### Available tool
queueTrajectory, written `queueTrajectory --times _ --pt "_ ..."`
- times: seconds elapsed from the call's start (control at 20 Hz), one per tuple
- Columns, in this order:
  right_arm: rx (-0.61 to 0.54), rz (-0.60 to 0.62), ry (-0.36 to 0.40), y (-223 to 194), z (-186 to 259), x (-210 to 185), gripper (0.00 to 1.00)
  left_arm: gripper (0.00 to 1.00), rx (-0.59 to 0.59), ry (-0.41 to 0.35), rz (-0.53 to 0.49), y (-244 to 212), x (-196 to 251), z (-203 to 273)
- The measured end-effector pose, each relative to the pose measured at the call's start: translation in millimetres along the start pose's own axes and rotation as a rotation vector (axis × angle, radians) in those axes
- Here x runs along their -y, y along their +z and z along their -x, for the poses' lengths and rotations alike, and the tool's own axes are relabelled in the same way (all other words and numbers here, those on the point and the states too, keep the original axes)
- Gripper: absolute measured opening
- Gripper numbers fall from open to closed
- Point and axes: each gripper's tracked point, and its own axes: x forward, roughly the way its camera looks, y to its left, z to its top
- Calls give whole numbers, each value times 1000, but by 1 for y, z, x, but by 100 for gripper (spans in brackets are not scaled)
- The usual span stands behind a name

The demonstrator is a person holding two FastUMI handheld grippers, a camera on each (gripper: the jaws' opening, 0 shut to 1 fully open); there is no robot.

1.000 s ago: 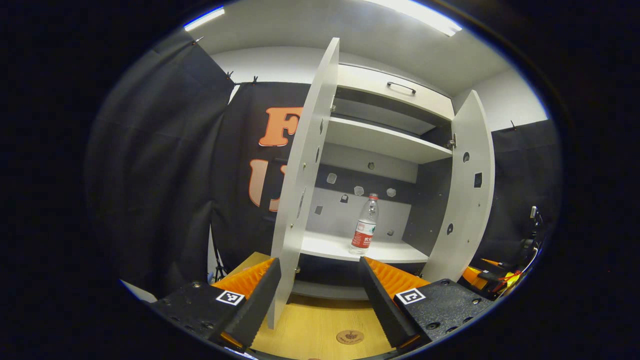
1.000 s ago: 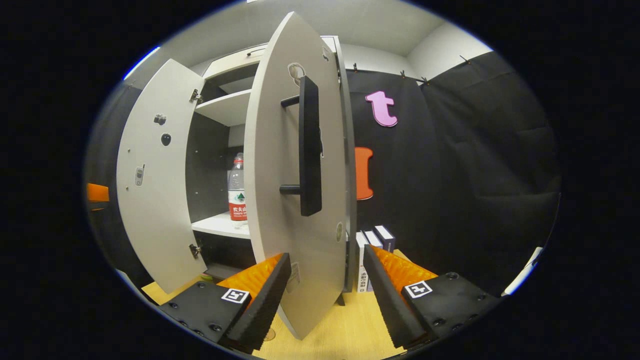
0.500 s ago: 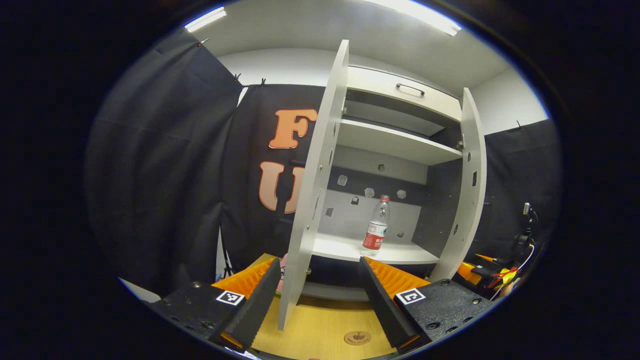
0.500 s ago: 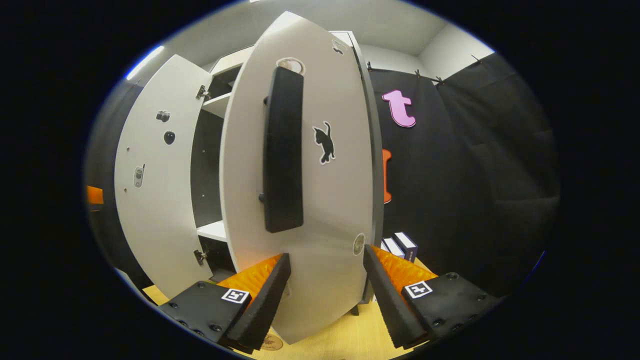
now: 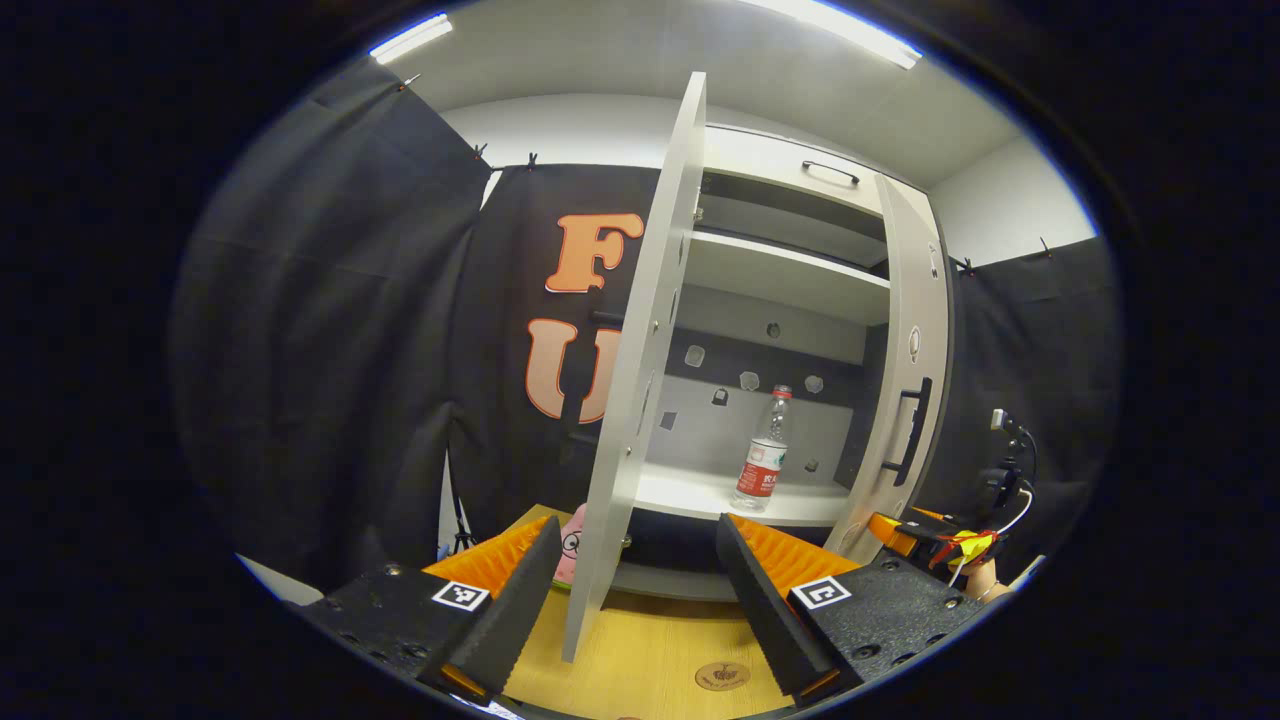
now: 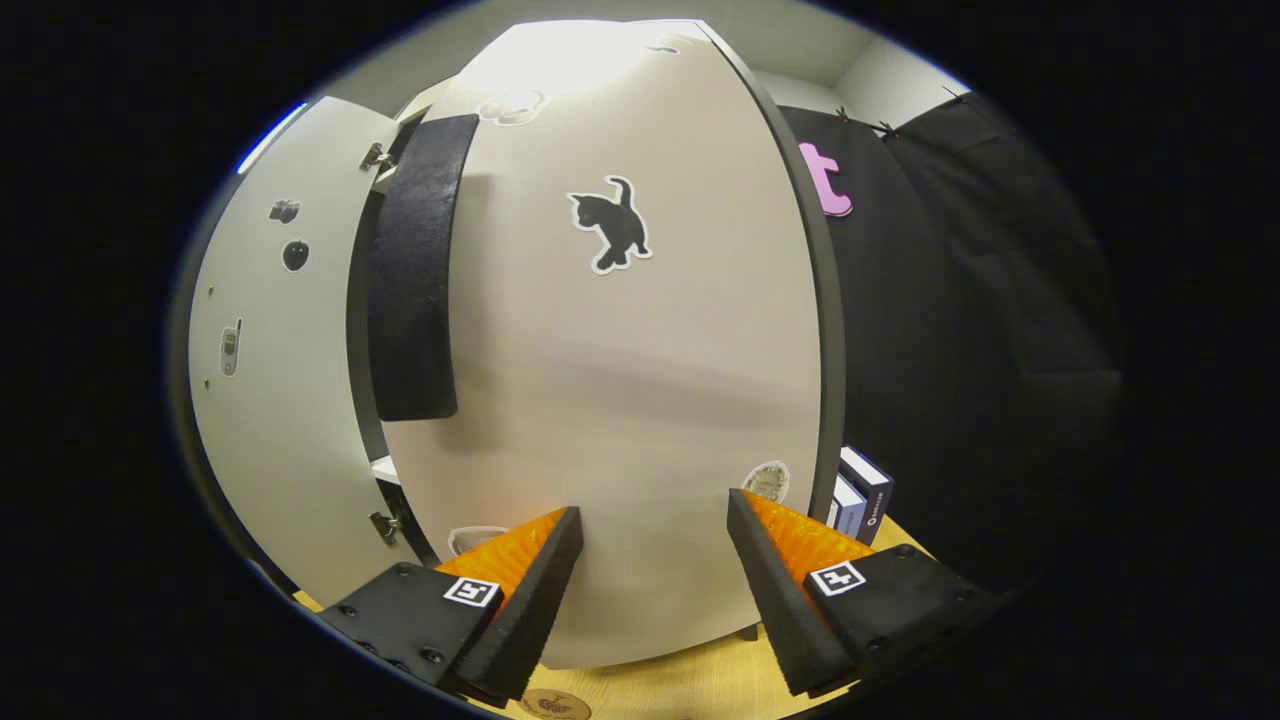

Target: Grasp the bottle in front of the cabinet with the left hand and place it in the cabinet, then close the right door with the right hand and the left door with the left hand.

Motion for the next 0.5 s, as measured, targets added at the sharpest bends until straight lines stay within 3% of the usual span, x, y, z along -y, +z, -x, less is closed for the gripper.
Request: queueTrajectory --times 0.5 --pt "-16 16 -15 2 -1 -1 97 95 5 74 -7 -5 -38 -7"
